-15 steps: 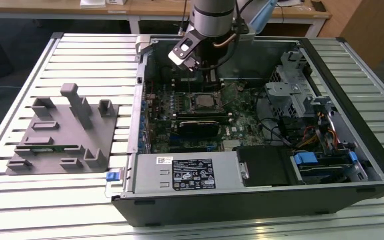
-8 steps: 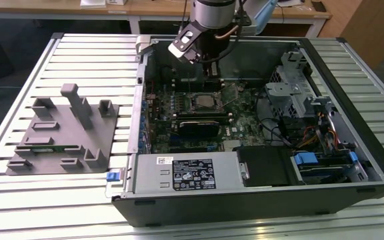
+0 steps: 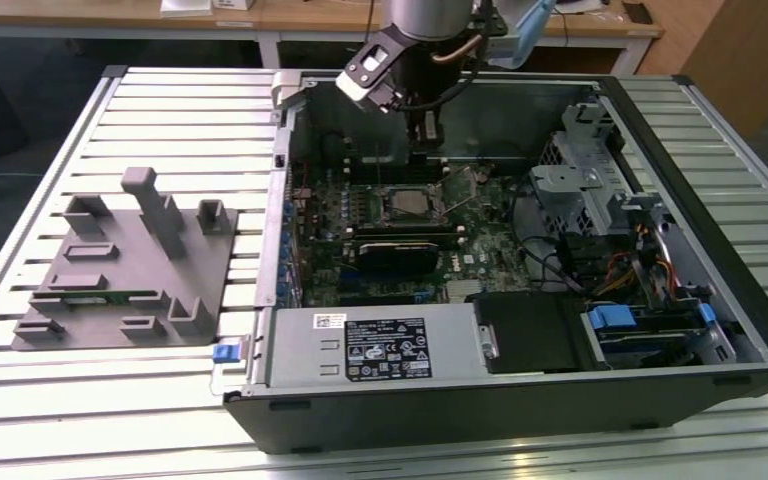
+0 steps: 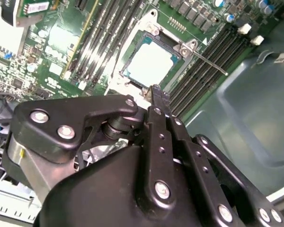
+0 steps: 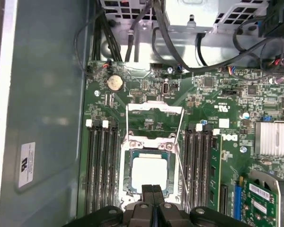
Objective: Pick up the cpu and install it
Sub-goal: 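Close the cpu cover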
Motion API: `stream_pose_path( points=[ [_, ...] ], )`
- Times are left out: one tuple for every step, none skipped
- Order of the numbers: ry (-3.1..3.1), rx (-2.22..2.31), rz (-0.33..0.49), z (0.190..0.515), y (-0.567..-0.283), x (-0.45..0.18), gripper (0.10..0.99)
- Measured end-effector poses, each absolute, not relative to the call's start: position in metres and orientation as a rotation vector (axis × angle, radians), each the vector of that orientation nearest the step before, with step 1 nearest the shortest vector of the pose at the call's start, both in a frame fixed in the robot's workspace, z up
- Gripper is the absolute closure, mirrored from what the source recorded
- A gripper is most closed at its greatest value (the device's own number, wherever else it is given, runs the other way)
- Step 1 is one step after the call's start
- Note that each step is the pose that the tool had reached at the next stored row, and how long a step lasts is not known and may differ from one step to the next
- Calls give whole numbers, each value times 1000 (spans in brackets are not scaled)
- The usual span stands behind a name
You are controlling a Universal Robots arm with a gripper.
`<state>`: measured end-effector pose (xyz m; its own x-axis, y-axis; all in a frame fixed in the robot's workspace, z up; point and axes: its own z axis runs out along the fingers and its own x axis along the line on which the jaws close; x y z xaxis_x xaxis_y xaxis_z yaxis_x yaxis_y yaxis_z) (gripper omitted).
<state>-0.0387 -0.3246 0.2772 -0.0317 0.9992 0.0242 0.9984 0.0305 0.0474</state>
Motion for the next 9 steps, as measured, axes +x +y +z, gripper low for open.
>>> stream_pose_path(
  points=[
    [2244,2175,80,277,-327,-39,980],
    [2244,2175,80,277,-329,-39,980],
    [2244,2175,79,277,-331,-39,980],
    [2243,2175,79,277,-333,-39,980],
    [2243,2175,80,277,-335,-39,980],
    [2243,2176,79,277,-337,-38,980],
    [2244,2176,78,277,-338,-37,980],
    [2245,2177,77,277,-338,-35,980],
    [2245,2178,75,276,-338,-32,980]
  ],
)
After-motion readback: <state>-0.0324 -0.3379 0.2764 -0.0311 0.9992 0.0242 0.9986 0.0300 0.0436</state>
